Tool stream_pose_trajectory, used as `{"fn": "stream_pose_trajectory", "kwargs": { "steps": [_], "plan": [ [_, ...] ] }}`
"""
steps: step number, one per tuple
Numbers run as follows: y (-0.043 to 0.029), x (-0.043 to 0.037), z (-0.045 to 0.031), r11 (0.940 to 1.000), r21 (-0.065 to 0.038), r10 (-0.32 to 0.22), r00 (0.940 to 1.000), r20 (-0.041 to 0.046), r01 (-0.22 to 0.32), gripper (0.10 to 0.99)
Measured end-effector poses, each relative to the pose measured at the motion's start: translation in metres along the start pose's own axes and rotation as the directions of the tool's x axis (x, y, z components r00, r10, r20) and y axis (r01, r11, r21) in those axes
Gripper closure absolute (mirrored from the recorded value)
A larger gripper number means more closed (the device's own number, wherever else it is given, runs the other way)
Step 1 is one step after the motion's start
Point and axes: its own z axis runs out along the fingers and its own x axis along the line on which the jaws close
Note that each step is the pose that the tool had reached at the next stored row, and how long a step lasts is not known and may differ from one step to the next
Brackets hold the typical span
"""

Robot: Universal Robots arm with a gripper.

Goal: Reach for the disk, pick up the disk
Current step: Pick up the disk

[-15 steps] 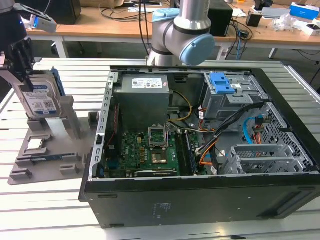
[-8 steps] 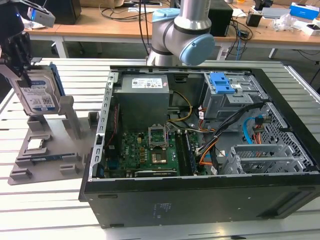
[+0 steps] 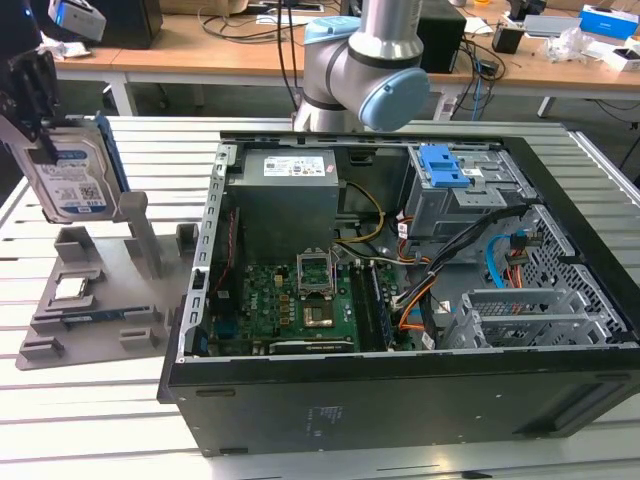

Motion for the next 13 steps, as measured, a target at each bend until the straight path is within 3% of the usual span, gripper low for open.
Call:
{"fn": "stream_pose_trajectory", "kwargs": {
  "steps": [13],
  "plan": [
    [0.0011, -0.0009, -0.03, 1.0, 0.0, 0.0, 1.0, 0.0, 0.0, 0.722]
  ]
}}
